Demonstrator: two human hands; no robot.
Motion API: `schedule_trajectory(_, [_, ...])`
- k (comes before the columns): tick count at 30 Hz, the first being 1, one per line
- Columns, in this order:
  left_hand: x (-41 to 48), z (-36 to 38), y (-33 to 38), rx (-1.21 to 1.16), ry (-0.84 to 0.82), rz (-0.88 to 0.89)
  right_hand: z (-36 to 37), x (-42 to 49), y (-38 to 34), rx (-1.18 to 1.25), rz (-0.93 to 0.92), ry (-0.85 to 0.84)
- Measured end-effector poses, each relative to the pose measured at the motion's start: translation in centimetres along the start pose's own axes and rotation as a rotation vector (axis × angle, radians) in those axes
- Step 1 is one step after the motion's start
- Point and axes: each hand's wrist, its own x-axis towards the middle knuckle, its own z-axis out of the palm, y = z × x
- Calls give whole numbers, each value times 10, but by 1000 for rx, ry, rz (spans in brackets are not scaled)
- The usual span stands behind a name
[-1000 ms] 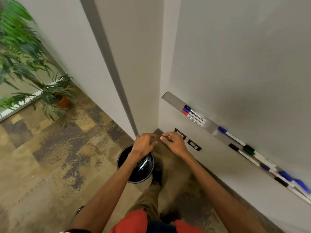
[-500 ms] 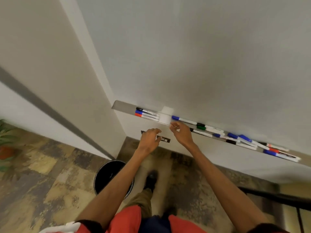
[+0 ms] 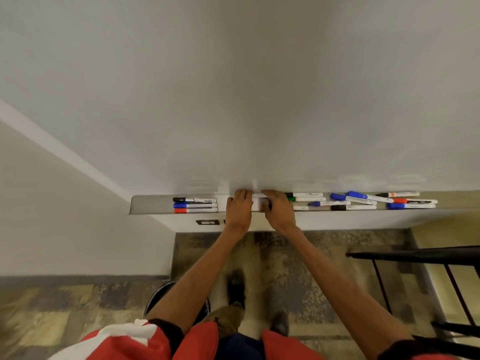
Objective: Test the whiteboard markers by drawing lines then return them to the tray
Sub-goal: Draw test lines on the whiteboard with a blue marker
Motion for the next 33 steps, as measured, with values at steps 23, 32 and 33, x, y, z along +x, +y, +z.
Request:
schedule_trajectory(23, [-3,-22,-5,-117,-97,173,-6,4,10,-214,-376,123])
schedule_trajectory(32, [-23,-31,31,-164,-244,262,-49,-43,35,-276,-492,197])
schedule_trajectory(33, [-27,-32,37,-181,-236,267,-53,-49,39,-293,-498,200])
